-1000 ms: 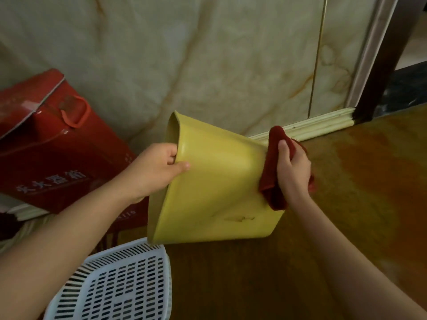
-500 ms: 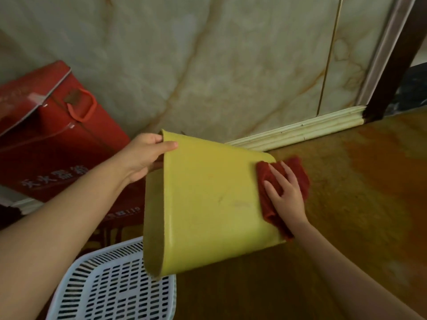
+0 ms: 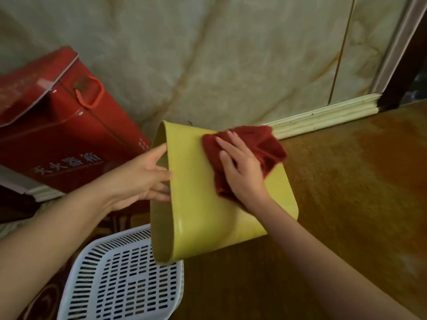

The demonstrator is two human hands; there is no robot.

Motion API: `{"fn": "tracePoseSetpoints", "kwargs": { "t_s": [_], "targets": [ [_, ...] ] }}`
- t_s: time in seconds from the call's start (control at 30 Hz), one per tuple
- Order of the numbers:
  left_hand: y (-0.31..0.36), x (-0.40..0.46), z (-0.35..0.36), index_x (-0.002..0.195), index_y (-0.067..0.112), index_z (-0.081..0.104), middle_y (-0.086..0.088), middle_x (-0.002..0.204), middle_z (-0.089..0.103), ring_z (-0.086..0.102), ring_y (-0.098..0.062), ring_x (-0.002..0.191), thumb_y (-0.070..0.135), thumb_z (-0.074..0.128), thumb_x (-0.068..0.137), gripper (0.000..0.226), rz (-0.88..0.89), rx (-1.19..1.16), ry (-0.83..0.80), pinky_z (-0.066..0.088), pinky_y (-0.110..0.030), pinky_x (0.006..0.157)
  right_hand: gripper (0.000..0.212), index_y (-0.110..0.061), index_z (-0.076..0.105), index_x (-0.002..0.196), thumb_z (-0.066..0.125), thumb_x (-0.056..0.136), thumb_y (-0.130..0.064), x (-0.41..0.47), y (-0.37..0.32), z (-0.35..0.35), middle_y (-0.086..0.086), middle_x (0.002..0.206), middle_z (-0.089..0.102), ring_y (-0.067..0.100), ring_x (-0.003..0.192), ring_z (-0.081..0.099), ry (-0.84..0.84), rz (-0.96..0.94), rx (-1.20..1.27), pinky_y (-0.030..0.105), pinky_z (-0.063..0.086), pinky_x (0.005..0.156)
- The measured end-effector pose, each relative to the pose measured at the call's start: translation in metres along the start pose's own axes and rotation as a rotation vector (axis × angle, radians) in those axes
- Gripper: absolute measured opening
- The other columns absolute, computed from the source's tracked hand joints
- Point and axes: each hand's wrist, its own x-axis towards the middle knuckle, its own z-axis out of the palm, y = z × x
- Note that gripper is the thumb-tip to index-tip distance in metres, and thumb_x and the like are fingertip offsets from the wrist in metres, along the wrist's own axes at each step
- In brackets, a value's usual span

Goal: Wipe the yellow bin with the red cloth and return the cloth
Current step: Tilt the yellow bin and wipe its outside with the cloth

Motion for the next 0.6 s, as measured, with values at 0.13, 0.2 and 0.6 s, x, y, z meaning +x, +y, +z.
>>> {"fn": "tracePoseSetpoints", "kwargs": {
  "t_s": [0.13,0.2,0.6],
  "targets": [
    [0.001,0.009,-0.008,0.124,0.047,0.039,-0.008,0.091,0.075,0.071,-0.026,0.08,0.006,0.046,0.088,0.055,0.007,-0.007,-0.064,0.058,-0.031,0.065,0.045,-0.032,0.043,0.135,0.048,0.09,-0.039,0.024,-0.03,0.023,0.001,0.155,0.025,0.011,0.143,0.012,-0.194,-0.259,-0.074,0.034,0.014,0.117],
    [0.002,0.016,-0.012,0.124,0.046,0.041,-0.009,0.091,0.075,0.071,-0.026,0.079,0.005,0.046,0.088,0.055,0.015,0.006,-0.089,0.058,-0.029,0.063,0.049,-0.049,0.033,0.135,0.04,0.087,-0.056,0.019,-0.01,0.021,-0.011,0.157,0.014,0.016,0.145,-0.003,-0.196,-0.215,-0.261,0.061,0.004,0.11],
    [0.036,0.057,-0.002,0.116,0.024,0.049,-0.003,0.081,0.07,0.068,-0.009,0.055,0.004,0.042,0.09,0.034,-0.04,-0.058,0.027,0.055,-0.019,0.051,0.04,-0.03,0.053,0.128,0.047,0.09,-0.041,-0.022,0.051,-0.026,0.002,0.151,0.035,0.021,0.138,0.03,0.138,0.437,-0.086,0.047,0.026,0.113]
  ]
}}
